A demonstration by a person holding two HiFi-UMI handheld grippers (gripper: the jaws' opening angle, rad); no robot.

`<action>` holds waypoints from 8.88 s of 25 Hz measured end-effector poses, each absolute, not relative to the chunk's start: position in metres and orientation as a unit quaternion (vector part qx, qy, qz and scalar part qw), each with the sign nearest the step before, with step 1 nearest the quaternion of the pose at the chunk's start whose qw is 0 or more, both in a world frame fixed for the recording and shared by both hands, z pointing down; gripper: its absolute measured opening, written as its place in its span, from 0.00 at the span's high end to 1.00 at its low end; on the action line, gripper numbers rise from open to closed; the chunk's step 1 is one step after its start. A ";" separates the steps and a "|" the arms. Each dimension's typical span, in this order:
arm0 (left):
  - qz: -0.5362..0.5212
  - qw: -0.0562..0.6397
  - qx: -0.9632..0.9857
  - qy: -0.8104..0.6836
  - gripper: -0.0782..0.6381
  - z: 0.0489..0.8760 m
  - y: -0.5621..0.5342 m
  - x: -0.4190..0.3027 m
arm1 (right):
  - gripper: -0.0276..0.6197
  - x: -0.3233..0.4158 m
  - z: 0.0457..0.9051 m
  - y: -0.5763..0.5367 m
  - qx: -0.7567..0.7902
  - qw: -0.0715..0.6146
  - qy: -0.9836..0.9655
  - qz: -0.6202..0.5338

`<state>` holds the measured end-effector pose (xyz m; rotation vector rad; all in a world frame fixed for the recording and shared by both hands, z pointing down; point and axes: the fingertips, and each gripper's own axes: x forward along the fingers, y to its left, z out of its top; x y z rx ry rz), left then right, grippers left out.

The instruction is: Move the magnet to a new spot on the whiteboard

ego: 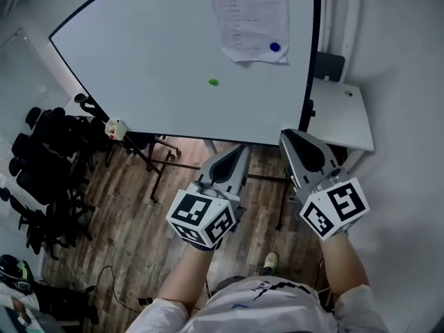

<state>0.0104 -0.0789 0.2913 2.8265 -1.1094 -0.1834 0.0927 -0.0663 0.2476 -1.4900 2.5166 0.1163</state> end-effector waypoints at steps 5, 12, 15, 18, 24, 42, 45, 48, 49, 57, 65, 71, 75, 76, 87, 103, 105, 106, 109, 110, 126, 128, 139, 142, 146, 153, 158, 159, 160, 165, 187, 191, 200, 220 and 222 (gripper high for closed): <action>-0.057 0.036 0.930 -0.362 0.88 0.280 -0.112 0.042 | 0.93 0.126 0.232 -0.108 -0.513 0.117 0.849 0.049; -0.074 0.021 0.932 -0.355 0.88 0.258 -0.158 0.055 | 0.93 0.139 0.211 -0.158 -0.523 0.101 0.843 0.080; -0.084 0.015 0.936 -0.342 0.88 0.249 -0.183 0.059 | 0.93 0.140 0.201 -0.180 -0.535 0.092 0.834 0.099; -0.085 0.008 0.940 -0.329 0.88 0.238 -0.209 0.061 | 0.92 0.140 0.188 -0.203 -0.552 0.081 0.822 0.118; -0.070 -0.010 0.949 -0.306 0.88 0.211 -0.258 0.064 | 0.90 0.148 0.156 -0.256 -0.585 0.077 0.795 0.140; -0.072 -0.031 0.960 -0.268 0.88 0.161 -0.322 0.082 | 0.83 0.170 0.076 -0.337 -0.638 0.052 0.745 0.189; -0.072 -0.031 0.960 -0.269 0.88 0.158 -0.325 0.082 | 0.81 0.172 0.063 -0.346 -0.640 0.046 0.742 0.196; -0.074 -0.034 0.959 -0.272 0.88 0.153 -0.326 0.081 | 0.80 0.173 0.053 -0.352 -0.641 0.043 0.740 0.199; -0.075 -0.035 0.958 -0.273 0.88 0.151 -0.327 0.080 | 0.79 0.174 0.051 -0.353 -0.642 0.043 0.739 0.199; -0.077 -0.038 0.957 -0.275 0.88 0.148 -0.331 0.074 | 0.75 0.178 0.045 -0.364 -0.659 0.029 0.723 0.205; -0.081 -0.044 0.960 -0.264 0.88 0.145 -0.334 0.071 | 0.74 0.177 0.035 -0.368 -0.688 0.004 0.687 0.232; -0.081 -0.040 0.964 -0.250 0.88 0.148 -0.337 0.069 | 0.74 0.176 0.037 -0.370 -0.706 -0.019 0.665 0.242; -0.082 -0.039 0.966 -0.241 0.88 0.150 -0.338 0.070 | 0.74 0.176 0.036 -0.371 -0.721 -0.041 0.644 0.255; -0.082 -0.038 0.967 -0.238 0.88 0.150 -0.339 0.070 | 0.74 0.175 0.035 -0.370 -0.724 -0.043 0.638 0.258; -0.087 -0.032 0.971 -0.221 0.88 0.153 -0.345 0.067 | 0.74 0.170 0.028 -0.375 -0.738 -0.076 0.611 0.277; -0.081 -0.028 0.970 -0.228 0.88 0.160 -0.343 0.067 | 0.76 0.175 0.024 -0.356 -0.729 -0.038 0.619 0.290; -0.081 -0.028 0.970 -0.229 0.88 0.161 -0.339 0.070 | 0.76 0.173 0.024 -0.348 -0.722 -0.032 0.627 0.290; -0.080 -0.027 0.970 -0.230 0.88 0.162 -0.338 0.071 | 0.76 0.172 0.024 -0.345 -0.719 -0.028 0.631 0.289; -0.079 -0.026 0.968 -0.236 0.88 0.164 -0.332 0.075 | 0.76 0.172 0.029 -0.336 -0.709 -0.020 0.645 0.284; -0.079 -0.026 0.967 -0.239 0.88 0.165 -0.330 0.075 | 0.76 0.173 0.031 -0.333 -0.706 -0.017 0.650 0.281; -0.089 -0.018 0.950 -0.298 0.88 0.194 -0.267 0.085 | 0.76 0.175 0.107 -0.264 -0.636 0.032 0.740 0.219; -0.096 -0.018 0.948 -0.303 0.88 0.199 -0.256 0.084 | 0.76 0.173 0.121 -0.251 -0.624 0.036 0.752 0.208; -0.109 -0.008 0.933 -0.342 0.88 0.239 -0.204 0.068 | 0.76 0.161 0.213 -0.195 -0.578 0.031 0.802 0.147; -0.110 -0.002 0.929 -0.355 0.88 0.252 -0.192 0.064 | 0.76 0.161 0.234 -0.184 -0.572 0.041 0.810 0.126; -0.115 0.005 0.924 -0.365 0.88 0.266 -0.178 0.060 | 0.76 0.157 0.256 -0.171 -0.565 0.052 0.817 0.103; -0.108 0.010 0.919 -0.379 0.88 0.291 -0.161 0.056 | 0.76 0.144 0.285 -0.155 -0.555 0.054 0.826 0.083; -0.090 0.003 0.918 -0.387 0.88 0.299 -0.155 0.056 | 0.76 0.134 0.298 -0.151 -0.546 0.050 0.833 0.073; -0.087 0.002 0.918 -0.388 0.88 0.300 -0.155 0.055 | 0.76 0.132 0.299 -0.151 -0.545 0.050 0.834 0.072; -0.088 0.003 0.918 -0.388 0.88 0.300 -0.154 0.055 | 0.76 0.131 0.300 -0.151 -0.544 0.050 0.834 0.070; -0.106 0.015 0.911 -0.399 0.88 0.300 -0.158 0.044 | 0.76 0.121 0.306 -0.156 -0.539 0.047 0.838 0.063; -0.097 0.035 0.910 -0.402 0.88 0.334 -0.233 0.006 | 0.76 0.081 0.350 -0.250 -0.563 0.013 0.825 0.046; -0.094 0.040 0.914 -0.394 0.88 0.341 -0.260 -0.005 | 0.76 0.069 0.359 -0.278 -0.573 0.002 0.818 0.045; -0.089 0.050 0.923 -0.371 0.88 0.355 -0.319 -0.022 | 0.76 0.059 0.376 -0.336 -0.624 -0.019 0.780 0.054; -0.066 0.073 0.941 -0.324 0.88 0.389 -0.395 -0.025 | 0.76 0.077 0.394 -0.410 -0.730 -0.026 0.679 0.070; -0.065 0.075 0.941 -0.324 0.88 0.390 -0.398 -0.026 | 0.76 0.078 0.395 -0.411 -0.736 -0.021 0.673 0.070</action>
